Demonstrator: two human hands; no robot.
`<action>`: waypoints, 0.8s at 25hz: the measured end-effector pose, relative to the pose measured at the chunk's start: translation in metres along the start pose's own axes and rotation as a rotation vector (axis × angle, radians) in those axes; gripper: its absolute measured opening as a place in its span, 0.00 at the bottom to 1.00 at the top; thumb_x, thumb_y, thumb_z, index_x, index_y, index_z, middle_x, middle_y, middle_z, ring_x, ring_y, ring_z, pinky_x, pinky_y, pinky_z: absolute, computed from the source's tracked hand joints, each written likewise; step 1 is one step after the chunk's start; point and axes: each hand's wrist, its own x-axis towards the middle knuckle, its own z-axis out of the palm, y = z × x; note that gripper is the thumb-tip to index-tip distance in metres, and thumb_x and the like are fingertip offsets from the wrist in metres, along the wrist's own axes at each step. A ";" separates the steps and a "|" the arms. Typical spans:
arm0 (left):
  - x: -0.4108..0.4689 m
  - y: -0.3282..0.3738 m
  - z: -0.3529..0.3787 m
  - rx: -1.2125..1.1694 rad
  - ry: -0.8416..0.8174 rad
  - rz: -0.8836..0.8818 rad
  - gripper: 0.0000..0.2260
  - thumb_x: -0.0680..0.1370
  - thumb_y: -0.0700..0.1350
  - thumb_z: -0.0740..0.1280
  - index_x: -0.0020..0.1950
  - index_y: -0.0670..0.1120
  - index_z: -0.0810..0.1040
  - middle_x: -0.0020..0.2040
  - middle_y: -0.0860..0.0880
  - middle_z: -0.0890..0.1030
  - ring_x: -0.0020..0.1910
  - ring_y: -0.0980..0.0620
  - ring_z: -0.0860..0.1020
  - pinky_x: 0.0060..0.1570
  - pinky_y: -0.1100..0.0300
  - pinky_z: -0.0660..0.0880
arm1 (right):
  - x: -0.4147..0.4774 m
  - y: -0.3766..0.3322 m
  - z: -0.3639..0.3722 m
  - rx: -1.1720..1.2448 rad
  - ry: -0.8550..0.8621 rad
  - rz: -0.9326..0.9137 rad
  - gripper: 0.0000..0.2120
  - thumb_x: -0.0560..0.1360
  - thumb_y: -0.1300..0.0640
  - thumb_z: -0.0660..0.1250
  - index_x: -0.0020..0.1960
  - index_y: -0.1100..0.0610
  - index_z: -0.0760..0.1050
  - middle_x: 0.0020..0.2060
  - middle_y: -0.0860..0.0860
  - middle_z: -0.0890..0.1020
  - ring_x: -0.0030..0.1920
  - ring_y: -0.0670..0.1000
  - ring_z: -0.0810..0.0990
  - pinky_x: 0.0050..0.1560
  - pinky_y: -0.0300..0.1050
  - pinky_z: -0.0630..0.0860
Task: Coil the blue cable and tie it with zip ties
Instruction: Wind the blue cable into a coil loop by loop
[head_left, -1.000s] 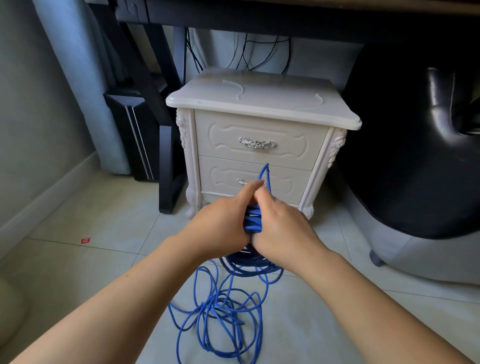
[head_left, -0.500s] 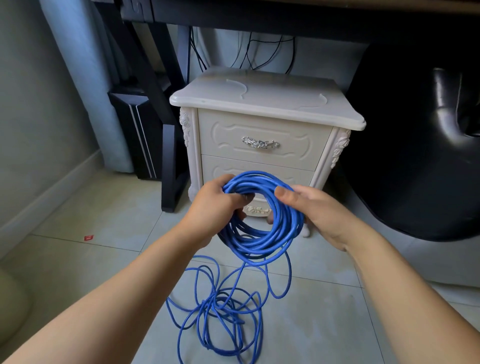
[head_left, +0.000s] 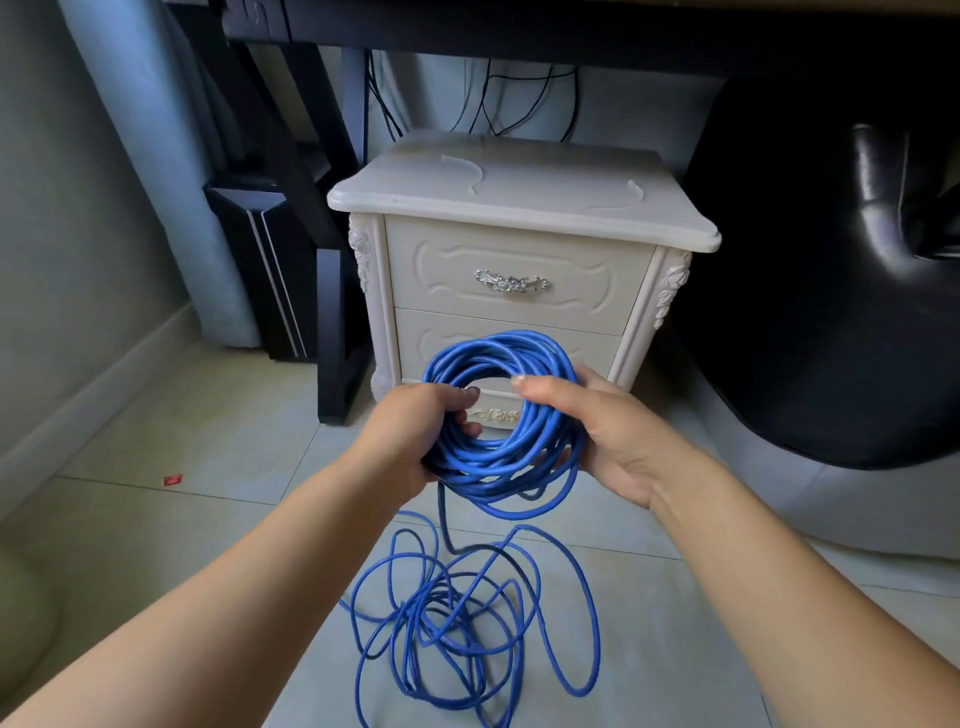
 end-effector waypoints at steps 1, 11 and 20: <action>0.000 -0.001 0.000 0.025 0.000 0.008 0.06 0.77 0.38 0.69 0.42 0.43 0.74 0.30 0.49 0.73 0.25 0.54 0.77 0.32 0.59 0.76 | 0.002 0.000 0.001 0.006 0.035 0.015 0.08 0.71 0.58 0.73 0.47 0.55 0.76 0.31 0.51 0.78 0.33 0.53 0.78 0.42 0.51 0.76; -0.001 0.003 -0.006 0.240 -0.170 0.235 0.17 0.80 0.58 0.61 0.52 0.47 0.82 0.47 0.47 0.85 0.51 0.48 0.82 0.56 0.56 0.78 | 0.008 -0.004 -0.023 0.345 0.324 0.031 0.08 0.63 0.68 0.57 0.30 0.57 0.62 0.22 0.54 0.66 0.22 0.50 0.65 0.28 0.38 0.66; 0.023 -0.026 -0.015 1.280 0.143 0.833 0.22 0.74 0.43 0.69 0.68 0.50 0.72 0.64 0.50 0.73 0.64 0.48 0.70 0.57 0.56 0.72 | 0.002 -0.010 -0.049 0.518 0.286 0.024 0.12 0.64 0.63 0.58 0.45 0.57 0.73 0.36 0.55 0.78 0.39 0.57 0.77 0.46 0.45 0.78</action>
